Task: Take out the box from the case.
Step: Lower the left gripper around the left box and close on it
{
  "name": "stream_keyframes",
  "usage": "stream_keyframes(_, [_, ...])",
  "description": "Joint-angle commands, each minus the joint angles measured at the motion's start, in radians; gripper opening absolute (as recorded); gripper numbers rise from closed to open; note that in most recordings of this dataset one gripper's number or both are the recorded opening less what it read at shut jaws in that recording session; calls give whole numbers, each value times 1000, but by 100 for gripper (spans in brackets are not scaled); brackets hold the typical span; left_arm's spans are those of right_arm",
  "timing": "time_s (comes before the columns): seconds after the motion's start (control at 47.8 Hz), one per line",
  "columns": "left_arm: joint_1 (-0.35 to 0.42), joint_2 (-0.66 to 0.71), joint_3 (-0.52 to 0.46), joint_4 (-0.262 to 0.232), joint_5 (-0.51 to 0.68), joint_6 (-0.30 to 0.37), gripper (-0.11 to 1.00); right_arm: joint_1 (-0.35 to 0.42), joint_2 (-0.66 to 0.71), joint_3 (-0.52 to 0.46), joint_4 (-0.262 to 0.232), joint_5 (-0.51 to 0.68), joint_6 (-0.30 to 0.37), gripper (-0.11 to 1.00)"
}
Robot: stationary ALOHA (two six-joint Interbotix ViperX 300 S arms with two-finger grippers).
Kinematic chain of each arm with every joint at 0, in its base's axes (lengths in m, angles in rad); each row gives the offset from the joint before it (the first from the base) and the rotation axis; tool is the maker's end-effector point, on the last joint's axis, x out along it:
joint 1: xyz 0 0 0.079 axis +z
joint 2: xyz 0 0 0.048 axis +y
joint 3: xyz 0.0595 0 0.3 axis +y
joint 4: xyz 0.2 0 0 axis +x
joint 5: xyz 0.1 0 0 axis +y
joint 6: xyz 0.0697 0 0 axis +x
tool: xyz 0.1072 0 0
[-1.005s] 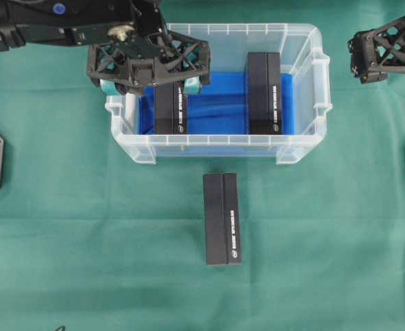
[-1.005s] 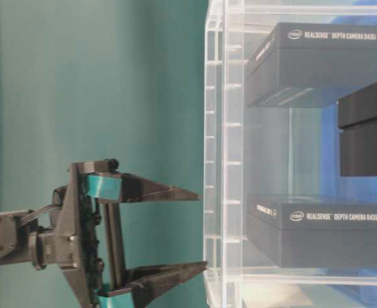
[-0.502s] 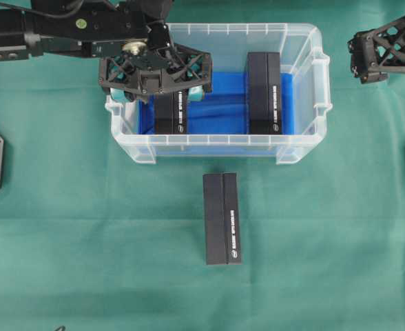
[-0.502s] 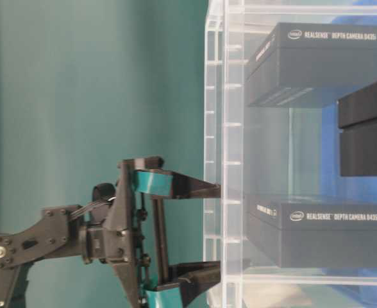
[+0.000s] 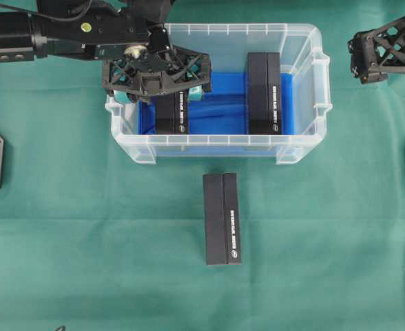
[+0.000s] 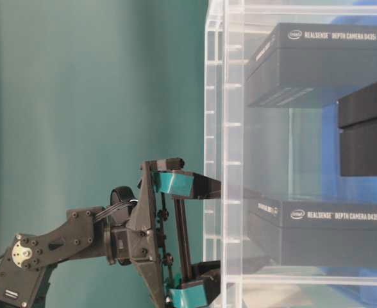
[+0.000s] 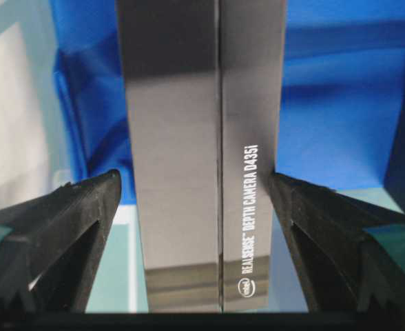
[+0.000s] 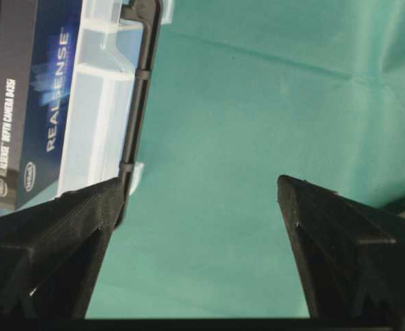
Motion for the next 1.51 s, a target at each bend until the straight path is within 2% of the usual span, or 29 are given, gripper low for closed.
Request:
stream_keyframes(0.0, [5,-8,8,3,-17,0,93,-2,-5,-11,-3,-5,-3,91])
stream_keyframes(0.691, [-5,8,35,3,-29,0,92,-2,-8,-9,-2,-5,-2,91])
stream_keyframes(0.837, [-5,8,32,0,-29,-3,84,-2,-8,-9,-3,-5,-2,91])
stream_keyframes(0.942, [-5,8,28,0,-29,-5,62,-2,-9,-11,-3,-5,-2,91])
stream_keyframes(0.963, [-5,8,28,0,-29,-3,60,-2,-9,-9,-3,-5,-2,91])
stream_keyframes(1.486, [-5,-9,21,0,-25,-3,60,0,-9,-9,-3,-5,-2,91])
